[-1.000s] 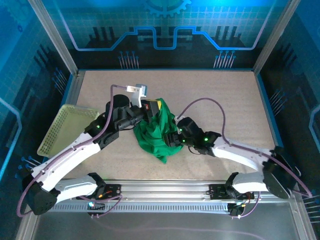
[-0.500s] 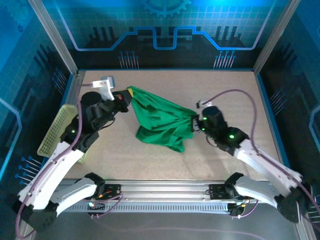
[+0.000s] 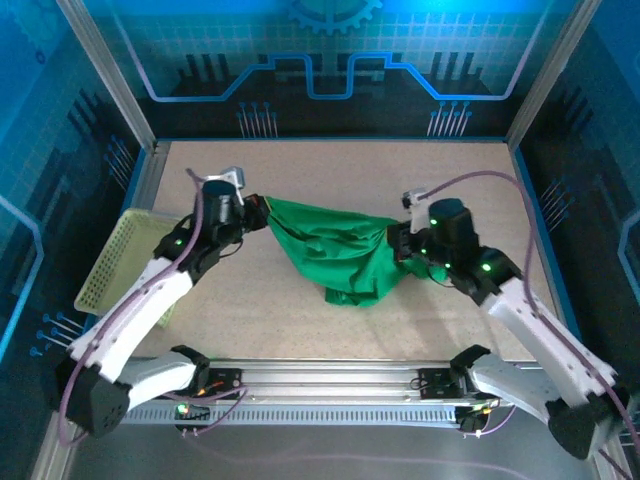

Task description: Fold the inside-out t-shirt

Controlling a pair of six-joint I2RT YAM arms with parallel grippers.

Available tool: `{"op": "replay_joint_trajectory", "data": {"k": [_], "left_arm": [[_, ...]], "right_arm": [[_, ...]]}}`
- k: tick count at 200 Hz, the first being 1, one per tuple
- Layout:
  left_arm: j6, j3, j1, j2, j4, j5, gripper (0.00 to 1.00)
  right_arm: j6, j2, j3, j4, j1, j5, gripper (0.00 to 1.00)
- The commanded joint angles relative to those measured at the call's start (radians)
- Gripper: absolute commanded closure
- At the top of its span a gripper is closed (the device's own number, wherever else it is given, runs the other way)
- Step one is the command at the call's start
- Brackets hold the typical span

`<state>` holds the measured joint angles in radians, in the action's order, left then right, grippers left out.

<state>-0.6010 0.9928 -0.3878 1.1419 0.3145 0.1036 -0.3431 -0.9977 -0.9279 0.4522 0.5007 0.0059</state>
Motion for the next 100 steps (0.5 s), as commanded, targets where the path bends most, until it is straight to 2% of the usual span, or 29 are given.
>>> {"op": "replay_joint_trajectory", "data": {"k": [1, 19, 30, 33, 41, 50, 57, 70, 83, 100], "left_arm": [[0.033, -0.004, 0.011, 0.104, 0.064, -0.053, 0.95], [0.062, 0.043, 0.013, 0.205, 0.143, -0.044, 0.92], [0.074, 0.075, 0.012, 0.255, 0.194, -0.025, 0.87], [0.076, 0.082, 0.013, 0.267, 0.205, -0.021, 0.85], [0.082, 0.100, 0.011, 0.285, 0.241, -0.001, 0.77], [0.088, 0.114, 0.006, 0.291, 0.273, 0.019, 0.62], [0.096, 0.115, -0.005, 0.280, 0.287, 0.040, 0.50], [0.107, 0.108, -0.045, 0.240, 0.309, 0.117, 0.36], [0.104, 0.096, -0.097, 0.193, 0.323, 0.165, 0.28], [0.081, 0.054, -0.183, 0.137, 0.289, 0.172, 0.21]], "right_arm": [[-0.044, -0.134, 0.043, -0.007, -0.019, -0.001, 0.99], [-0.085, -0.236, 0.067, 0.008, -0.022, 0.059, 0.98], [-0.103, -0.278, 0.062, 0.022, -0.026, 0.086, 0.89], [-0.110, -0.289, 0.059, 0.029, -0.028, 0.097, 0.83], [-0.116, -0.302, 0.055, 0.045, -0.030, 0.115, 0.71], [-0.115, -0.305, 0.055, 0.060, -0.031, 0.127, 0.60], [-0.111, -0.295, 0.033, 0.070, -0.030, 0.131, 0.53], [-0.094, -0.263, 0.022, 0.073, -0.029, 0.129, 0.43], [-0.060, -0.228, 0.013, 0.076, -0.023, 0.123, 0.37], [-0.007, -0.211, -0.009, 0.088, 0.000, 0.134, 0.31]]}}
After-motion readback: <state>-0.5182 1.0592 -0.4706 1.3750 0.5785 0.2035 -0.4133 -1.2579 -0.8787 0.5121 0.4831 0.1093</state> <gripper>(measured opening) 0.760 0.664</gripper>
